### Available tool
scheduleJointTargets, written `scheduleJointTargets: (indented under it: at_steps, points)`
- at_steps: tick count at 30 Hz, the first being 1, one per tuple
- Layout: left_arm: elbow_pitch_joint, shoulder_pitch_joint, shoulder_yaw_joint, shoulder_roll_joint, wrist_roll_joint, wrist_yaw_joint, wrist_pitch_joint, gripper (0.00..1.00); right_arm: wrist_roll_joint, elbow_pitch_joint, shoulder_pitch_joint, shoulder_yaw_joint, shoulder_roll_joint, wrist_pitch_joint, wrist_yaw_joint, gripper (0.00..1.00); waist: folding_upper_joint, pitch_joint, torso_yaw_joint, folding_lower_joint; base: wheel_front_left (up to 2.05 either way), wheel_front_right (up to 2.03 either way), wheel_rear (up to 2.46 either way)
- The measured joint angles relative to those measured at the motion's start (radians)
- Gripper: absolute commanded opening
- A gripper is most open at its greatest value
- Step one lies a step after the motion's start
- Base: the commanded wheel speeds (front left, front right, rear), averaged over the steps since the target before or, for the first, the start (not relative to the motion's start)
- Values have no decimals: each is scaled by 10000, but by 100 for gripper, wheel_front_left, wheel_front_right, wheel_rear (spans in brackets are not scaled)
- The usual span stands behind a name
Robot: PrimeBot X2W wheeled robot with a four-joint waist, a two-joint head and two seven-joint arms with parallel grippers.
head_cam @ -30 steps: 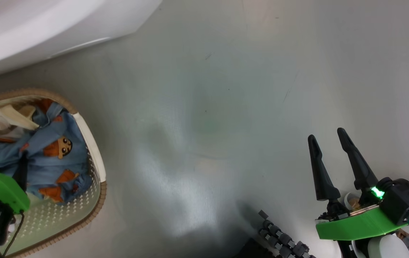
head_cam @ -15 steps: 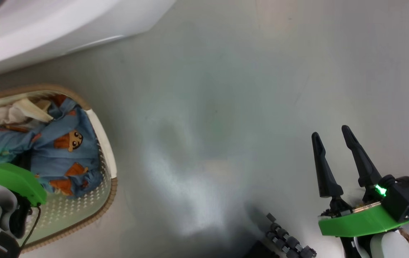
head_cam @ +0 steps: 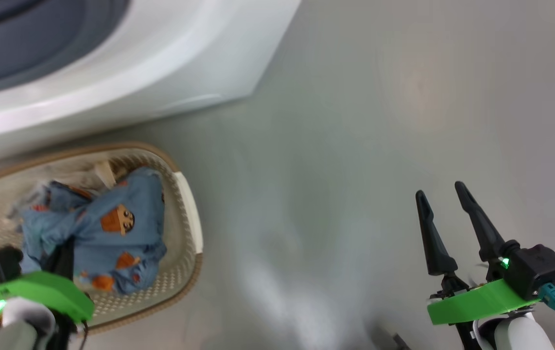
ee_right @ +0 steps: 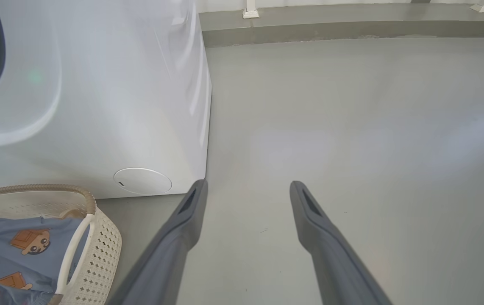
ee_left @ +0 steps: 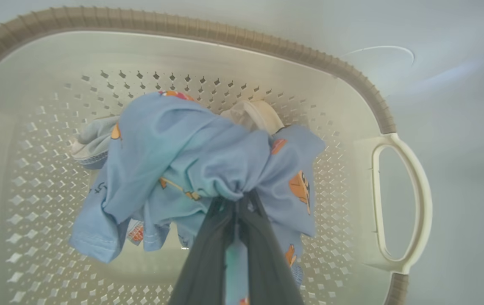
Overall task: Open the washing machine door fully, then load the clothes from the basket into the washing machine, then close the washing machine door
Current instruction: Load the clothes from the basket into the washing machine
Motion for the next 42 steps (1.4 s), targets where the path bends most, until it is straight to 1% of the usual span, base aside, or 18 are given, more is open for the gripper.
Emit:
scheduleJointTargets:
  at_steps: [6,13,15,18,22,31,37,42]
  points:
    - [-1664,1886,1360,-556,1078,159,0,0,-77,366,286,-77,-6,0,0,100,0,-1136,458,0,0,0,0]
    - [-3453,3617,2433,-1258,2040,272,-2,0,-113,619,1030,-313,-8,0,0,100,0,-2510,1048,-1,0,0,0]
    - [-3896,4034,2583,-1417,2370,274,-2,0,-153,669,1178,-357,-10,0,0,100,0,-2890,1217,0,0,0,0]
    - [-4566,4660,2800,-1655,2813,443,-2,0,-174,713,1468,-391,-8,0,0,100,0,-3446,1450,0,0,0,0]
    - [-5421,5458,2982,-1965,3382,525,0,0,-174,794,1948,-500,-6,0,0,100,0,-4175,1722,0,0,0,0]
    - [-6972,6820,3375,-2602,4297,525,0,0,-174,878,2856,-780,-2,0,0,100,0,-5694,2190,0,0,0,0]
    - [-7565,7496,3634,-2821,4754,614,0,0,-180,859,3200,-1009,-2,0,0,100,0,-6549,2409,0,0,0,0]
    - [-7881,7688,3814,-2859,4920,610,-2,0,-506,826,3332,-1034,4,0,0,100,0,-6991,2559,0,0,0,0]
